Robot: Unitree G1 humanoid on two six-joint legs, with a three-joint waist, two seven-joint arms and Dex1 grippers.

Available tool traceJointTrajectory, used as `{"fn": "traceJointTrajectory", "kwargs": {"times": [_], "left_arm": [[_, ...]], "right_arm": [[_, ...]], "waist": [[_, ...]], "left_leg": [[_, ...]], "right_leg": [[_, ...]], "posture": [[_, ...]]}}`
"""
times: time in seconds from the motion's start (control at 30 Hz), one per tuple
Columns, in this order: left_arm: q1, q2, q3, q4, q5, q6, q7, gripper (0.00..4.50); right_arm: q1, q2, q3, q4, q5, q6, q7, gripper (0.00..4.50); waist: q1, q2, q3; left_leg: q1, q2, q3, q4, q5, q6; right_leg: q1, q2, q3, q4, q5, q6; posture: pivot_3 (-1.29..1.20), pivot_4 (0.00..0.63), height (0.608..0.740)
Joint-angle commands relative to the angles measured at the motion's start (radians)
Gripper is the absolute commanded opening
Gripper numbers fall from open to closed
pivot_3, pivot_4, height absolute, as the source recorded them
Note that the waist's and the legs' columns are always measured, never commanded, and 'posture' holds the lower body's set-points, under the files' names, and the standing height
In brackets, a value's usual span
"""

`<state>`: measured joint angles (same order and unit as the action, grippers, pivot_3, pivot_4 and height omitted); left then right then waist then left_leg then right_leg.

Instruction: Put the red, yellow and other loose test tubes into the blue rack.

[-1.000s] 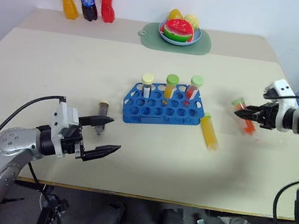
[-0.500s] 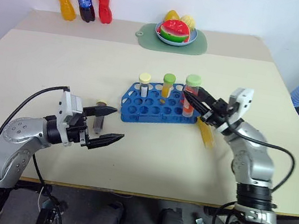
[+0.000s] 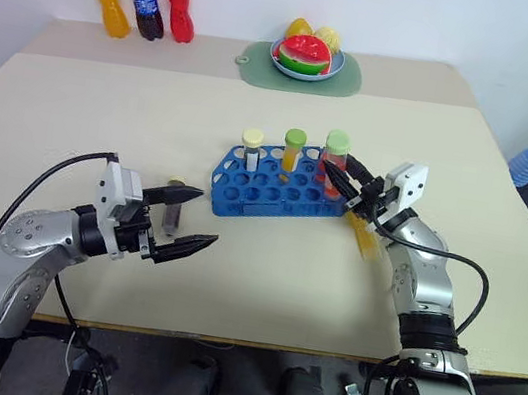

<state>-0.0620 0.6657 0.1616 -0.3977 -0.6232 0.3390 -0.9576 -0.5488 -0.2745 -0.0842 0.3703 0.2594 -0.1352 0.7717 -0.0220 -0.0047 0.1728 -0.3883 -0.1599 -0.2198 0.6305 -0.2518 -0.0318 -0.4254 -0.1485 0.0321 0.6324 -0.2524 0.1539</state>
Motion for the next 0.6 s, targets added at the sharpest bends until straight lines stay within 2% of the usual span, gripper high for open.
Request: {"fn": "traceJointTrajectory", "kwargs": {"times": [0.03,0.17,0.27,0.3,0.43,0.5,0.6], "left_arm": [[0.008,0.005,0.031,-0.037,-0.018,-0.005,0.009,4.19],[0.016,0.001,0.033,-0.046,-0.018,-0.004,0.016,4.19],[0.022,-0.002,0.033,-0.049,-0.018,-0.005,0.022,4.19],[0.022,-0.004,0.031,-0.05,-0.017,-0.005,0.025,4.19],[0.018,-0.013,0.017,-0.043,-0.01,-0.011,0.029,4.19],[0.014,-0.022,0.008,-0.037,-0.006,-0.014,0.029,4.19],[0.005,-0.036,-0.008,-0.027,-0.001,-0.016,0.025,4.19]], "right_arm": [[-0.013,0.035,0.024,0.031,0.013,-0.003,0.013,0.77],[-0.014,0.033,0.035,0.028,-0.031,-0.049,-0.013,2.76],[0.001,-0.005,0.036,-0.068,-0.048,-0.008,-0.045,4.3],[0.014,-0.03,0.034,-0.12,-0.051,0.014,-0.045,4.46],[0.104,-0.166,0.014,-0.401,-0.023,0.247,-0.052,4.46],[0.16,-0.271,-0.005,-0.563,-0.01,0.441,-0.057,4.46],[0.18,-0.447,-0.045,-0.727,0.128,0.831,-0.015,4.46]], "waist": [[-0.005,0.0,0.0],[-0.019,0.001,0.0],[-0.018,0.001,0.0],[-0.015,0.001,0.0],[0.007,0.0,0.0],[0.016,0.001,0.0],[0.022,0.001,0.0]], "left_leg": [[0.0,0.0,0.0,0.0,0.0,0.0],[0.001,0.001,0.0,-0.001,0.0,0.0],[0.001,0.0,0.0,-0.002,0.0,0.0],[0.001,0.0,0.0,-0.002,0.0,0.0],[0.0,0.0,0.0,-0.001,0.0,0.0],[-0.001,0.0,0.001,0.0,0.0,0.0],[-0.001,0.0,0.001,0.001,-0.002,0.003]], "right_leg": [[0.0,0.0,0.0,0.0,0.0,0.0],[0.0,0.001,0.001,0.0,0.0,0.0],[-0.001,0.0,0.001,0.0,0.0,0.0],[-0.001,0.0,0.001,0.0,0.0,0.0],[-0.001,0.0,0.001,0.0,0.0,0.0],[-0.001,0.0,0.001,0.0,0.0,0.0],[-0.001,-0.001,0.001,0.0,0.0,0.0]], "posture": [[0.0,0.15,0.74],[0.0,0.15,0.74],[0.0,0.15,0.74],[0.0,0.15,0.74],[0.0,0.15,0.74],[0.0,0.15,0.74],[0.0,0.15,0.74]]}}
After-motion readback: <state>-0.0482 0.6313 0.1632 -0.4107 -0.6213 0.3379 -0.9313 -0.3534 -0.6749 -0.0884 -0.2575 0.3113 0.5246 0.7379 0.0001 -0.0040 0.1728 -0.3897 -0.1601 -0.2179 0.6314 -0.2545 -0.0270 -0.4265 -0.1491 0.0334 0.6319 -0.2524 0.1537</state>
